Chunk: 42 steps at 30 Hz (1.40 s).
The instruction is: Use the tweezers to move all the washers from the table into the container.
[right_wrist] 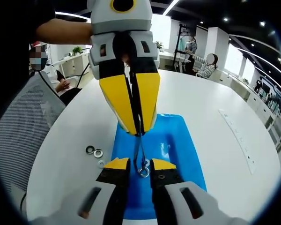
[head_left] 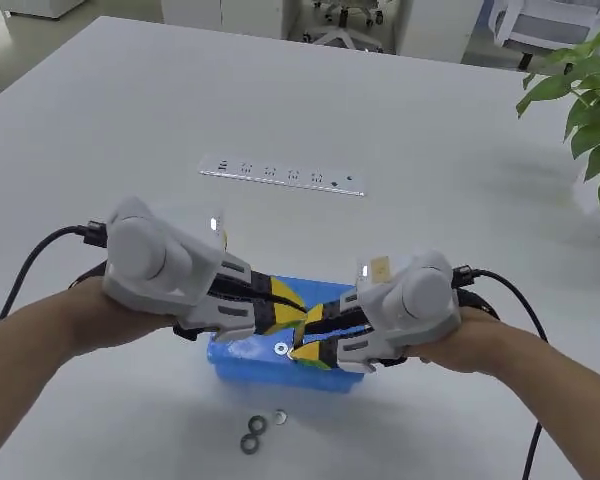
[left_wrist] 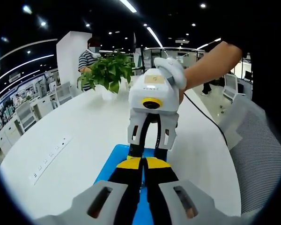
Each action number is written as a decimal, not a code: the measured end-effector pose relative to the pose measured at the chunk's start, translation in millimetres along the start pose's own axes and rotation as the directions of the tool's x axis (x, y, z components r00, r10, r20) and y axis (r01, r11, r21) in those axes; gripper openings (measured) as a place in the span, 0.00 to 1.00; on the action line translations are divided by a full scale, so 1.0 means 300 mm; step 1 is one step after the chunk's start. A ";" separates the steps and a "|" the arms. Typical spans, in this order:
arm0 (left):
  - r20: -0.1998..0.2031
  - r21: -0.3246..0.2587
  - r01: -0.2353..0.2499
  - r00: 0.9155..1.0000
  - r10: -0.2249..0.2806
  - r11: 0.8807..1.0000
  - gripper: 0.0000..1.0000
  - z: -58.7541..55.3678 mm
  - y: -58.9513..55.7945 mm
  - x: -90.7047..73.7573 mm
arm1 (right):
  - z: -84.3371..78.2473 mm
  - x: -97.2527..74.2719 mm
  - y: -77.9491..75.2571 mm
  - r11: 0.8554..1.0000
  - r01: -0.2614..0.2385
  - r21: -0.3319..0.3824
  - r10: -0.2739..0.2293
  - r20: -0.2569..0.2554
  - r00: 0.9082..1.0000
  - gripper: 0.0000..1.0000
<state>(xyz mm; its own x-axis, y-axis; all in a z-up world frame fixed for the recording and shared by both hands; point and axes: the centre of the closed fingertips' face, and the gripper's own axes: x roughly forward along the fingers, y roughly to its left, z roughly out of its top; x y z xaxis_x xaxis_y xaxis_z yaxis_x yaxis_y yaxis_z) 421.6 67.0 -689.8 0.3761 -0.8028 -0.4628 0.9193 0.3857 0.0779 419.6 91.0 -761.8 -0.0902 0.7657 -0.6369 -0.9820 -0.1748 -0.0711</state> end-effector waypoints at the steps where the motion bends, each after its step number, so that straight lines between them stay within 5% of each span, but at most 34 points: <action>1: -0.001 0.000 -0.001 1.000 0.001 1.000 0.05 -0.001 0.001 -0.001 | 0.002 -0.003 0.000 1.000 0.002 0.000 -0.002 0.000 1.000 0.19; 23: 0.006 -0.012 -0.030 1.000 0.030 0.999 0.05 0.037 0.007 -0.043 | 0.004 -0.065 -0.004 0.996 0.066 0.058 -0.066 -0.007 0.998 0.35; 42: 0.004 -0.015 -0.063 0.998 0.063 0.998 0.05 0.096 -0.020 -0.095 | -0.025 -0.186 0.033 0.980 0.152 0.127 -0.150 -0.021 0.988 0.58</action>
<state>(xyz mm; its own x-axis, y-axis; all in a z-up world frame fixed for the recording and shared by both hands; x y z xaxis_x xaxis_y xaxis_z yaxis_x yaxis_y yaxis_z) 408.7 74.3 -651.6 0.4336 -0.7790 -0.4530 0.8921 0.4421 0.0936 416.3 42.0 -732.6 0.0621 0.7700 -0.6350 -0.9973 0.0234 -0.0691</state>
